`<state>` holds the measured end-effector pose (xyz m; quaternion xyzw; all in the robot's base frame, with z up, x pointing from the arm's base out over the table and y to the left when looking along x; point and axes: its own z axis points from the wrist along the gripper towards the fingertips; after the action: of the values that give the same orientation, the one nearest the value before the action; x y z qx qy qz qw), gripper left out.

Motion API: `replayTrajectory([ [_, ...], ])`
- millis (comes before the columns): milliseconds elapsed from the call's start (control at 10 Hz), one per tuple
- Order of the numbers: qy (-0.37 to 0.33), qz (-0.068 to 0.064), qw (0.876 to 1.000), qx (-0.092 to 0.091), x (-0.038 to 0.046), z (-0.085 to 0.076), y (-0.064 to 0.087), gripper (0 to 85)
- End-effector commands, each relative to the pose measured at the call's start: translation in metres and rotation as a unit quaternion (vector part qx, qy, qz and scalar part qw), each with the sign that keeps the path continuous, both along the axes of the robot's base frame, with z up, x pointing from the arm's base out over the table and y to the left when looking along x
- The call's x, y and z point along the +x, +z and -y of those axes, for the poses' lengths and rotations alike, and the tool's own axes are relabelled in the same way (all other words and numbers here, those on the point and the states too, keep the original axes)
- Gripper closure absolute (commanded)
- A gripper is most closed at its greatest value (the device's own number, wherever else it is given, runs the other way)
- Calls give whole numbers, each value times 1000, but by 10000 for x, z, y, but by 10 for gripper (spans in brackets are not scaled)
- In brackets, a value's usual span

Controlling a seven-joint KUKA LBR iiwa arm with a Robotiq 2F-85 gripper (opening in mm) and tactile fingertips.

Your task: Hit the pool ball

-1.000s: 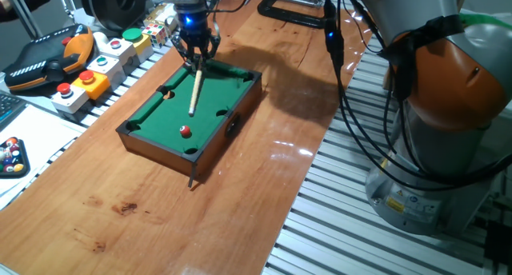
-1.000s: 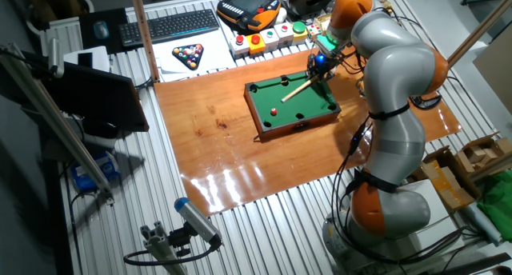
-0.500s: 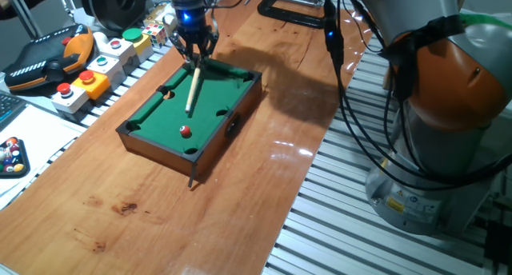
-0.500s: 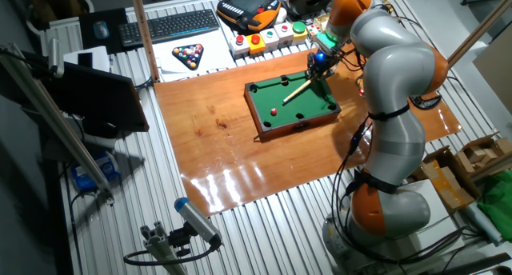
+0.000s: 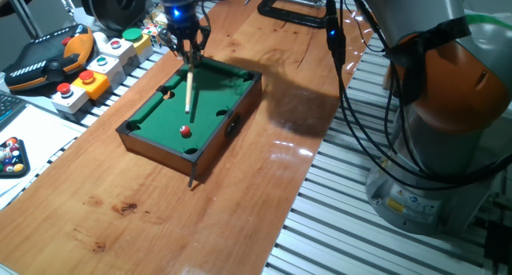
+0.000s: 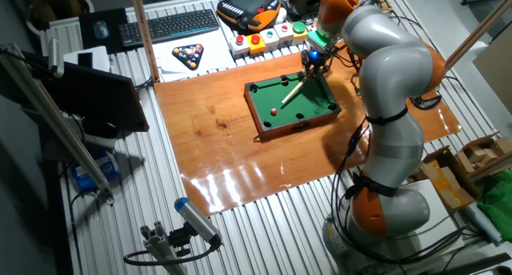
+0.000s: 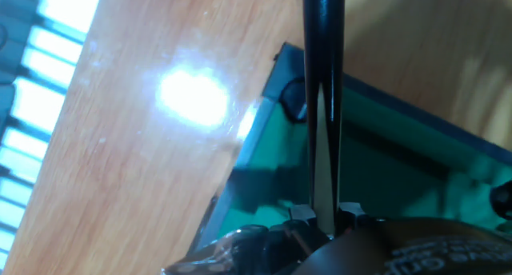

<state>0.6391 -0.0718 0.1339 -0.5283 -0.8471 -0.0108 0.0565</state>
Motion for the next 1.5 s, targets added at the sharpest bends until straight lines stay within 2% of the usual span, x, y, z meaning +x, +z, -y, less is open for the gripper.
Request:
replayTrajectory([
  [0, 4, 0, 1000, -2, 19, -31, -16, 843],
  [400, 9, -6, 1000, 8, 90, -75, -112, 843],
  [700, 25, -9, 1000, 7, 98, -90, -132, 843],
  [1400, 15, -8, 1000, 6, 108, -140, -173, 843],
])
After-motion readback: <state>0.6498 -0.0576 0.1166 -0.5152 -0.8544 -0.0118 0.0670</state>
